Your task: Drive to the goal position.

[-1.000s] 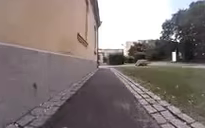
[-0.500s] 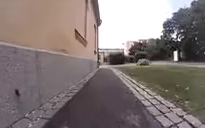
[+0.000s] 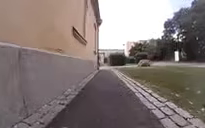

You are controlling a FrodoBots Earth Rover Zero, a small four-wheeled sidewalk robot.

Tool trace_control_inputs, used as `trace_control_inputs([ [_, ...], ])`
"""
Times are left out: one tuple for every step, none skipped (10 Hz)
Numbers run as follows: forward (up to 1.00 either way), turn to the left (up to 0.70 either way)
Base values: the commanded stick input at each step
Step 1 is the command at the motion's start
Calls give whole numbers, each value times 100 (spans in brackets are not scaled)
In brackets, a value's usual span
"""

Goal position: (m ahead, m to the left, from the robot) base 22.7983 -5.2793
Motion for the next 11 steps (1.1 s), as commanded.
trace_control_inputs([
  [70, -22],
  [70, -19],
  [70, -28],
  [70, -28],
  [70, -28],
  [70, -5],
  [70, -21],
  [70, -12],
  [70, 0],
  [70, 0],
  [70, 0],
])
